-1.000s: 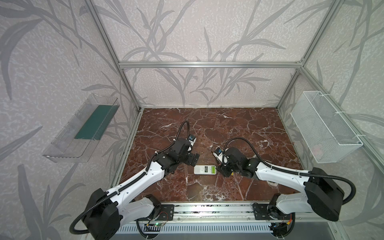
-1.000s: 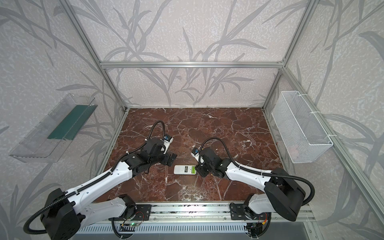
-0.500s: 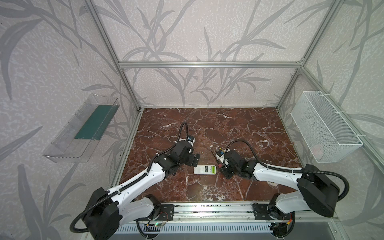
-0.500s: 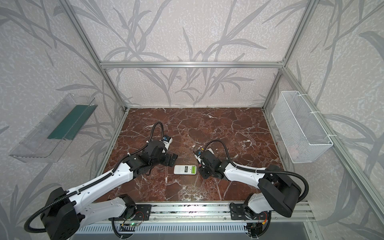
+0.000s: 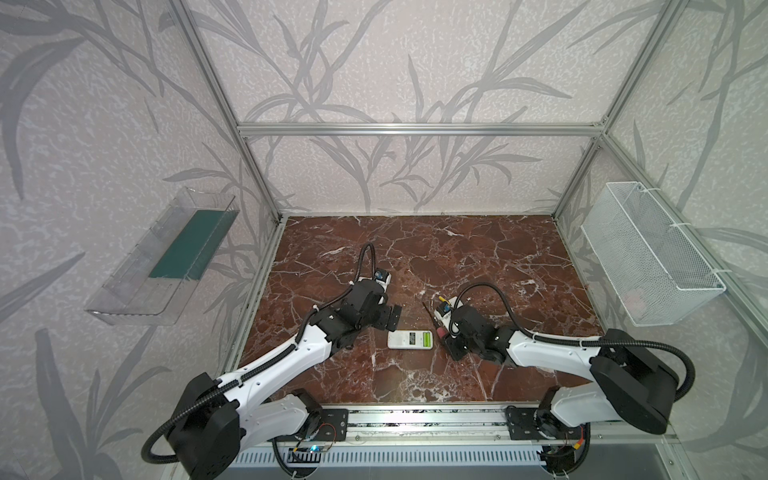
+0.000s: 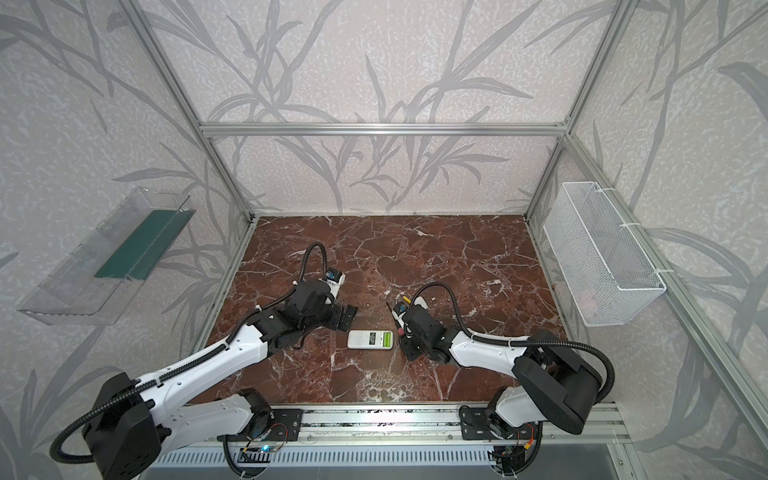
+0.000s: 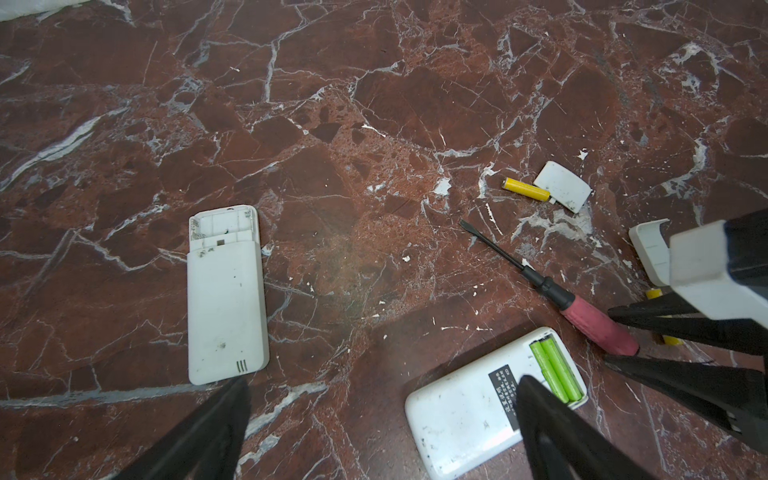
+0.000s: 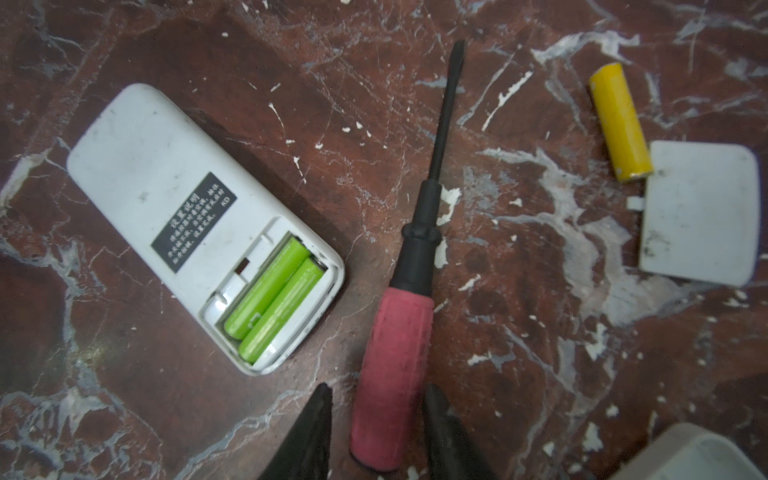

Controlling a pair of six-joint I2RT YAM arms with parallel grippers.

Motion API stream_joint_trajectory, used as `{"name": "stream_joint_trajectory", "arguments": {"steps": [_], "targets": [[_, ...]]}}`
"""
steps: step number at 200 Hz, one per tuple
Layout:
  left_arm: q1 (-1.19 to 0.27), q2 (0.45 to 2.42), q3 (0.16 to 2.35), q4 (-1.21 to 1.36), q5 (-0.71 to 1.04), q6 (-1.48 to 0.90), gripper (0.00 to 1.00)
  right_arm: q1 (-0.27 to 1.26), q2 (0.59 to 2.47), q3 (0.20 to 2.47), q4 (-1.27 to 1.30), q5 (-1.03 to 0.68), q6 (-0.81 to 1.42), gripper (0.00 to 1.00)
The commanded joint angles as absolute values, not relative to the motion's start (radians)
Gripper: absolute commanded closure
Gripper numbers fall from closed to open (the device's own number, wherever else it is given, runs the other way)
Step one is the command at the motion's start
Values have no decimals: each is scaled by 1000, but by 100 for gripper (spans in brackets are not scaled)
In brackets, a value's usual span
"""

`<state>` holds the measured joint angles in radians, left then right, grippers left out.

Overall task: Unload the batteries from the remote control
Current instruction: 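Grasp the red-handled screwdriver with the right gripper and lift it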

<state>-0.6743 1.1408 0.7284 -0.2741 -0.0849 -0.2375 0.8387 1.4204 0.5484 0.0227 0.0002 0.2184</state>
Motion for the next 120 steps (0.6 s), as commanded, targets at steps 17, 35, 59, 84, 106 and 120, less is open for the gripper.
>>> {"name": "stream_joint_trajectory", "arguments": {"steps": [17, 35, 59, 84, 106, 120], "targets": [[-677, 1150, 724, -250, -75, -231, 0, 841, 1462, 549, 57, 32, 236, 68], [-677, 1149, 722, -247, -66, -203, 1, 841, 1478, 549, 59, 39, 241, 73], [-677, 1131, 702, -204, -30, -147, 1, 841, 1484, 546, 56, 44, 244, 81], [-677, 1116, 690, -158, 8, -71, 1, 839, 1466, 551, 37, 46, 236, 88], [-678, 1123, 706, -150, 35, 10, 1, 837, 1422, 568, -20, 44, 218, 91], [-678, 1132, 722, -163, 57, 83, 1, 836, 1373, 584, -80, 44, 204, 92]]}}
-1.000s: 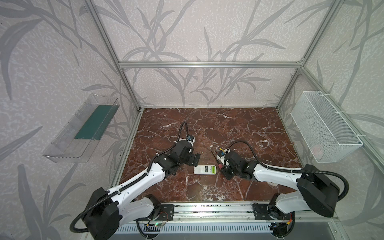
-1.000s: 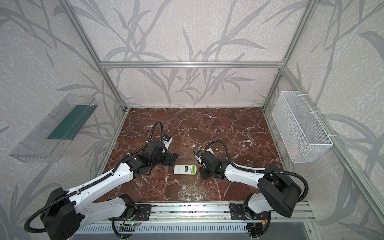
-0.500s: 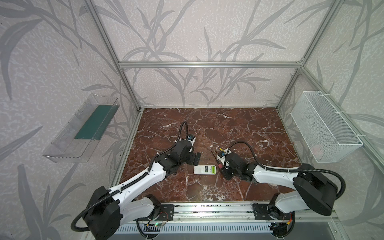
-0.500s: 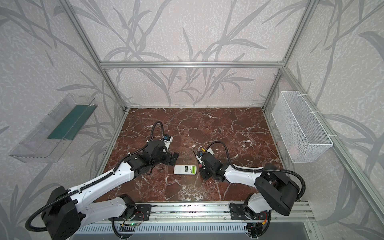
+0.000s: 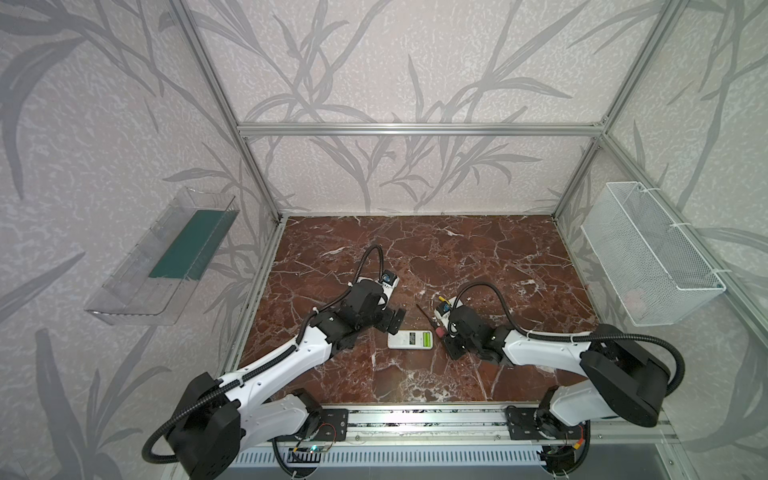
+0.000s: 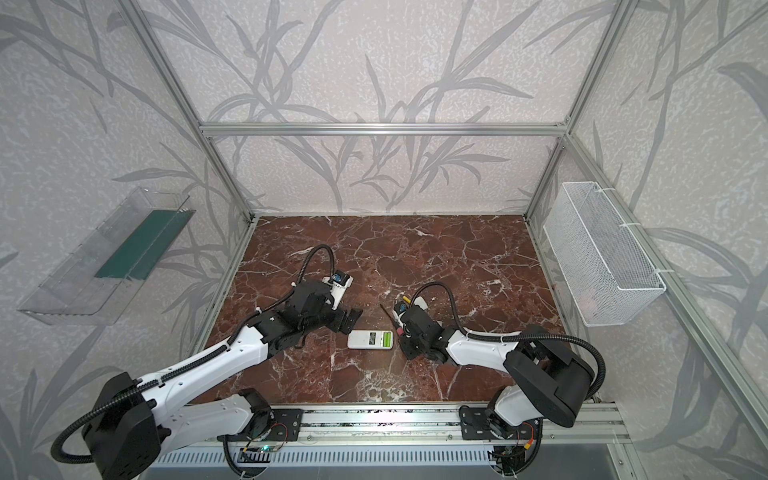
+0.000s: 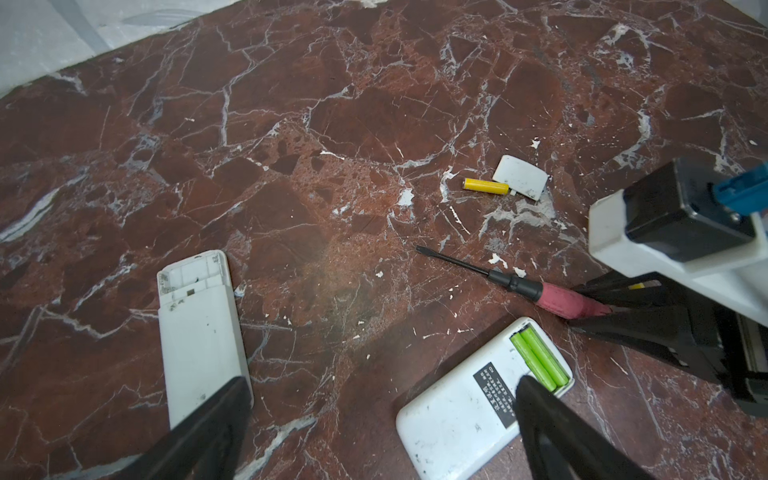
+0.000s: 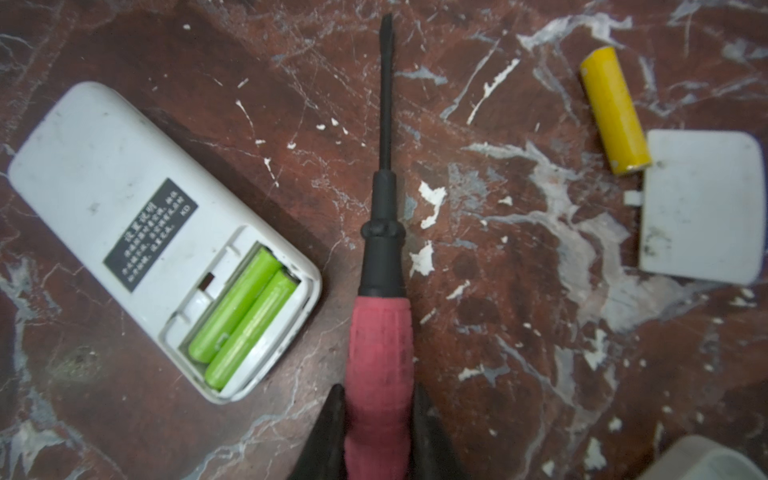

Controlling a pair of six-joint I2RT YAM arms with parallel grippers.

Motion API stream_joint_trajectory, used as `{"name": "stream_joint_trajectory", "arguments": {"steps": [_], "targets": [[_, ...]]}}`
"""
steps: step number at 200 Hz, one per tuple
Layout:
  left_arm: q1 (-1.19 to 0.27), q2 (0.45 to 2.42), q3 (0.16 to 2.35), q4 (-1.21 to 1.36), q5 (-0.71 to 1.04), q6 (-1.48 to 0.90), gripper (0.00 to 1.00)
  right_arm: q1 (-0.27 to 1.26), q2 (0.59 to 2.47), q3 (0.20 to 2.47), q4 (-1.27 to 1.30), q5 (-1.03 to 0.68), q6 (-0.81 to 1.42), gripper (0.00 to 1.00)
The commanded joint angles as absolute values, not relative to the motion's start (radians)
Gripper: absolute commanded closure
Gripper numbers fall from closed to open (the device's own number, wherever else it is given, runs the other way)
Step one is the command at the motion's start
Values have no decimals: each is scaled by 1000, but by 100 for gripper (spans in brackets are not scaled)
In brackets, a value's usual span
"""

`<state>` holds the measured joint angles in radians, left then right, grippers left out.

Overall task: Unload the batteries from the remote control
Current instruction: 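Grasp the red-handled screwdriver with the right gripper and lift it, then carry the screwdriver toward the left gripper while the left gripper approaches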

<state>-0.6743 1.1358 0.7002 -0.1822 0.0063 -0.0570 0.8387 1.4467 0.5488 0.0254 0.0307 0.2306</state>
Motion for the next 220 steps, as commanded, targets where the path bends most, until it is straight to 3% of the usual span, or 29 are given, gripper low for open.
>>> {"name": "stream_joint_trajectory", "arguments": {"steps": [1, 59, 120, 178, 220], "targets": [[-679, 1132, 722, -163, 59, 88, 1, 836, 1371, 585, -84, 43, 203, 92], [-686, 1113, 740, -162, 210, 387, 0, 827, 1208, 651, -276, -30, 121, 93], [-726, 1055, 680, -106, 321, 768, 1, 811, 1156, 730, -412, -169, 87, 93], [-749, 1140, 729, -162, 412, 890, 15, 811, 1136, 759, -446, -229, 47, 93], [-785, 1178, 685, -25, 451, 888, 25, 810, 1123, 761, -448, -261, 32, 94]]}}
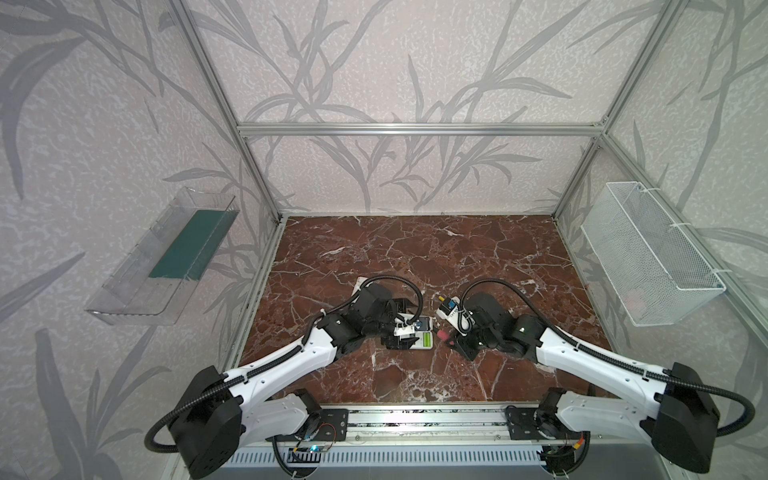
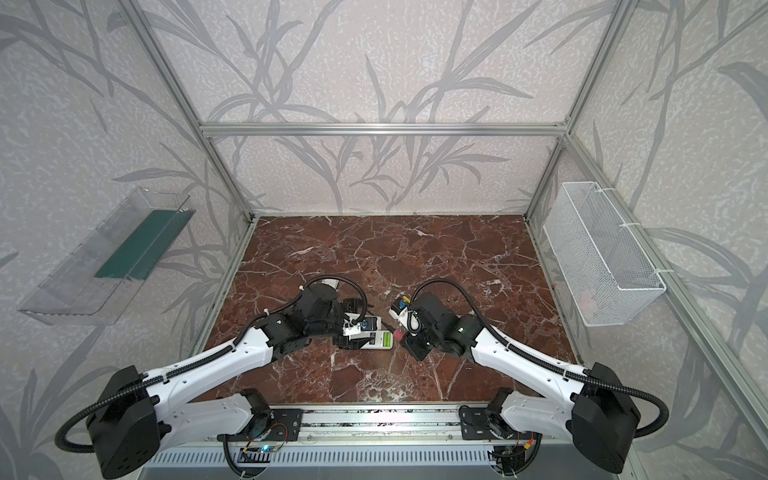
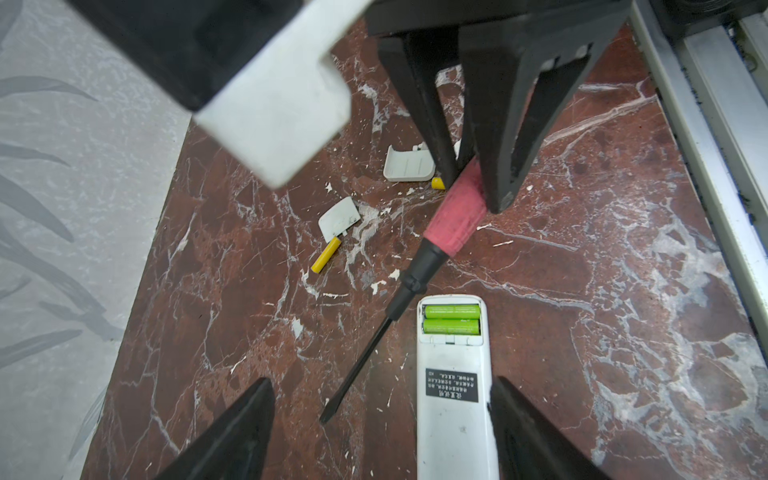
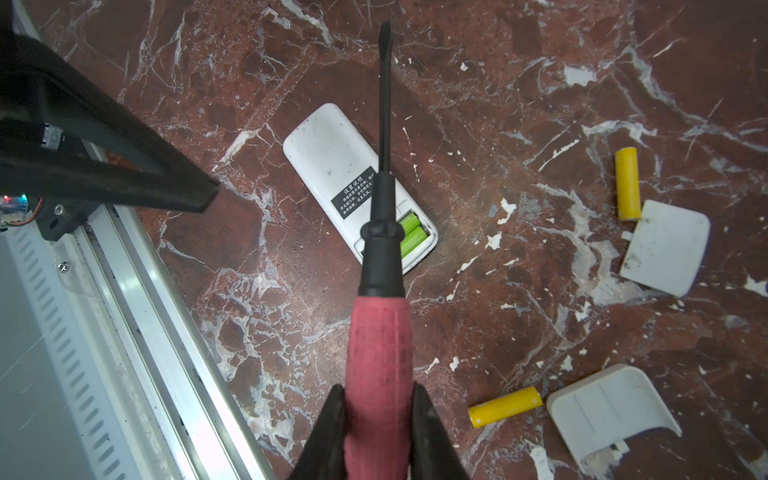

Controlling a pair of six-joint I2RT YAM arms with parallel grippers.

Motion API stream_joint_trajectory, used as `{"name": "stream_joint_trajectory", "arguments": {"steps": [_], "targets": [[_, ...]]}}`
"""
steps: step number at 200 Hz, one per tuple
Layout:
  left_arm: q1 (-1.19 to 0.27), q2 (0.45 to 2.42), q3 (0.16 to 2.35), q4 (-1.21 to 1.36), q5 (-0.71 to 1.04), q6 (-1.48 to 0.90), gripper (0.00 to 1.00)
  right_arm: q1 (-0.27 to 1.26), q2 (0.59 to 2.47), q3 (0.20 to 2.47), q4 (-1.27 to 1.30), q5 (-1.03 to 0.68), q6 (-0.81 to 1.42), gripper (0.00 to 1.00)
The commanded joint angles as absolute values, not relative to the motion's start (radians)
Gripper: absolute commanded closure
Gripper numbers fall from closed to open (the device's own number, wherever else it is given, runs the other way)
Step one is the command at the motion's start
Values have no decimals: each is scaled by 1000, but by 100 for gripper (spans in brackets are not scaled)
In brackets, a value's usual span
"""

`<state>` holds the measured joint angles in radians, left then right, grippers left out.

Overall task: Unload the batteries from the remote control
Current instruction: 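Carry the screwdriver toward the left gripper while the left gripper approaches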

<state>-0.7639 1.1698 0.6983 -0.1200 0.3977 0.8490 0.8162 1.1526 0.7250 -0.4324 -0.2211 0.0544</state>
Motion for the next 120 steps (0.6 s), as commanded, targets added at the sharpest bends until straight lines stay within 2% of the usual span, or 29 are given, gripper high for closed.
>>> {"name": "stream_joint_trajectory", "arguments": {"steps": [1, 12, 25, 120], "targets": [[-786, 1178, 685, -21, 450, 887, 25, 810, 1122, 761, -447, -262, 32, 94], [-796, 1186, 670, 9, 449, 894, 32, 810, 1118, 760, -447, -269, 29, 94], [-811, 1195, 653, 41, 438, 905, 36, 810, 1115, 758, -446, -281, 26, 94], [-834, 1213, 606, 94, 381, 952, 37, 807, 1091, 762, -446, -322, 21, 94]]}}
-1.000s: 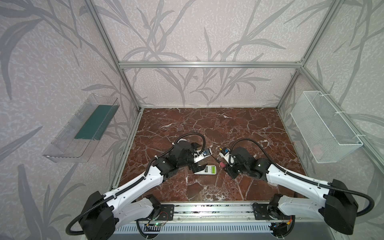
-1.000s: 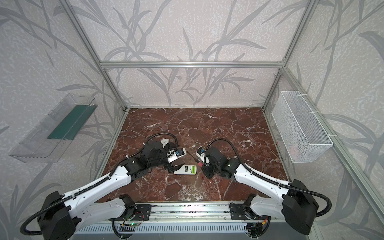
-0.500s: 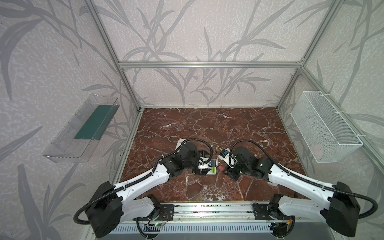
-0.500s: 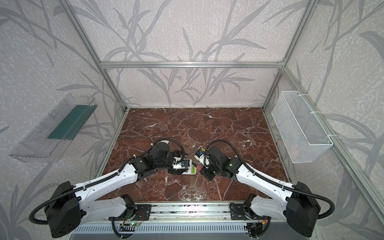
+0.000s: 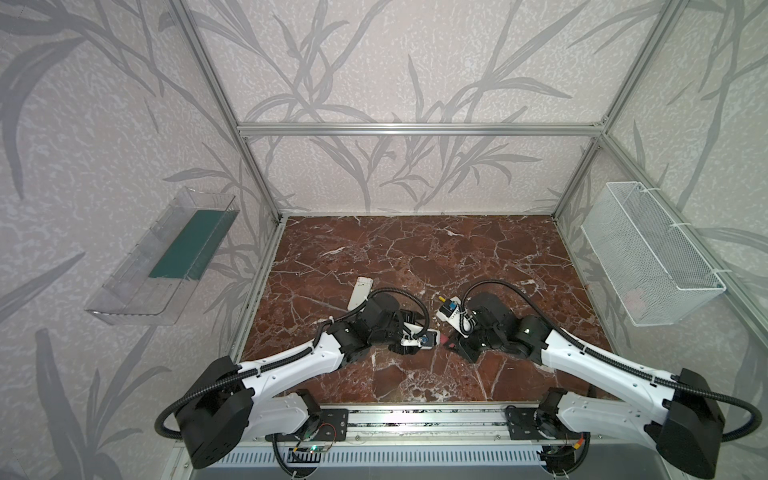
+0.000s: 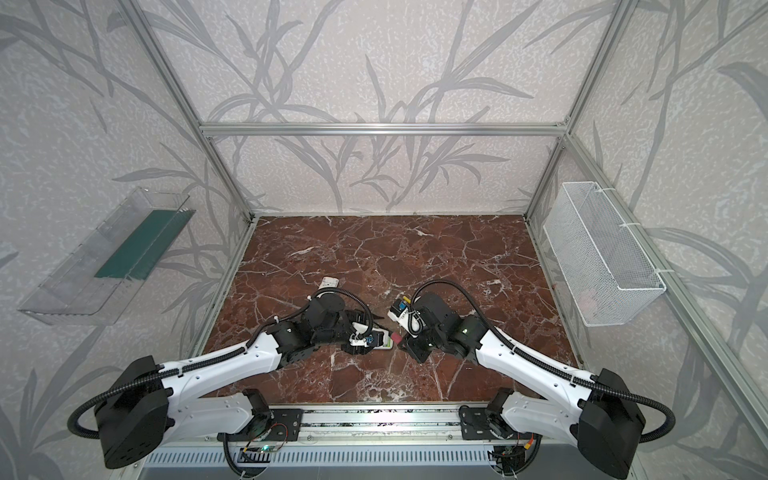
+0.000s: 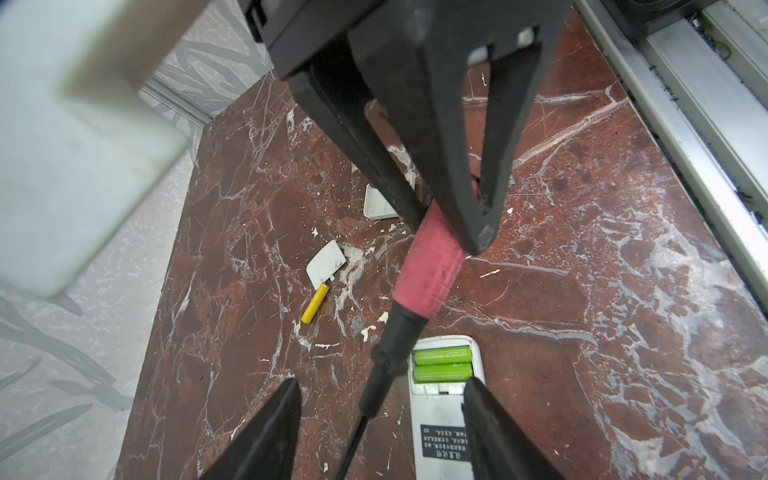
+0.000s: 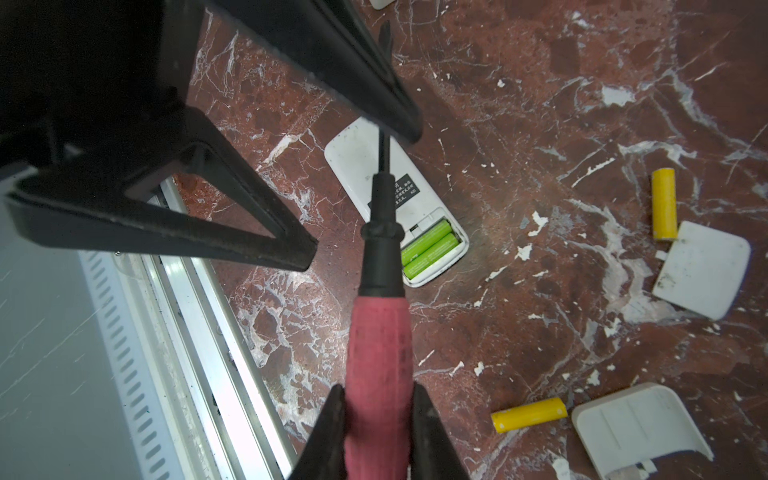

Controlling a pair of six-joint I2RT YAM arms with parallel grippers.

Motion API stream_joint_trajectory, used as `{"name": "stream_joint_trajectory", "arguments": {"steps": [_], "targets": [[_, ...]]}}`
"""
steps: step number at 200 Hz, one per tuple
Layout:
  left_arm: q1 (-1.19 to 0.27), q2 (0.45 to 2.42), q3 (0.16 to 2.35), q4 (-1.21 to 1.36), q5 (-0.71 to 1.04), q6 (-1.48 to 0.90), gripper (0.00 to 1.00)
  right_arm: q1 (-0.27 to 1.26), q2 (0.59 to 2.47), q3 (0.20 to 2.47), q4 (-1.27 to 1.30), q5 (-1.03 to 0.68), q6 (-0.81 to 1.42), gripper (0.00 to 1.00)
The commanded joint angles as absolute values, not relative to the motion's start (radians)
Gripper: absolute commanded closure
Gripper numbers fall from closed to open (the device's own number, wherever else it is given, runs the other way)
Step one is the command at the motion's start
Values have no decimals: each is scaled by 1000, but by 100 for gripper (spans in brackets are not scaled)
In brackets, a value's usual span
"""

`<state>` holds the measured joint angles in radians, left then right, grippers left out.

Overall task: Unload the batteries from the remote control
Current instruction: 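Carry the screwdriver toward the left gripper while the left gripper approaches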

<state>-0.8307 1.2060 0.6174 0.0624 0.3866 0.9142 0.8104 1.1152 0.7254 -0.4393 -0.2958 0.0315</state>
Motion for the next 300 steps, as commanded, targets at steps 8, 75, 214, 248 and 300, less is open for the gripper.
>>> {"name": "stream_joint_trajectory", "arguments": {"steps": [8, 75, 214, 248, 300], "targets": [[-834, 1216, 605, 93, 377, 957, 37, 807, 1090, 764, -446, -322, 21, 95], [-833, 1212, 598, 110, 380, 962, 37, 803, 1078, 769, -453, -325, 19, 95], [-833, 1215, 583, 154, 351, 974, 53, 801, 1084, 781, -440, -353, 20, 95], [-834, 1222, 589, 149, 354, 983, 62, 801, 1092, 785, -438, -356, 18, 95], [-834, 1227, 597, 135, 346, 1001, 73, 800, 1104, 792, -442, -362, 7, 95]]}}
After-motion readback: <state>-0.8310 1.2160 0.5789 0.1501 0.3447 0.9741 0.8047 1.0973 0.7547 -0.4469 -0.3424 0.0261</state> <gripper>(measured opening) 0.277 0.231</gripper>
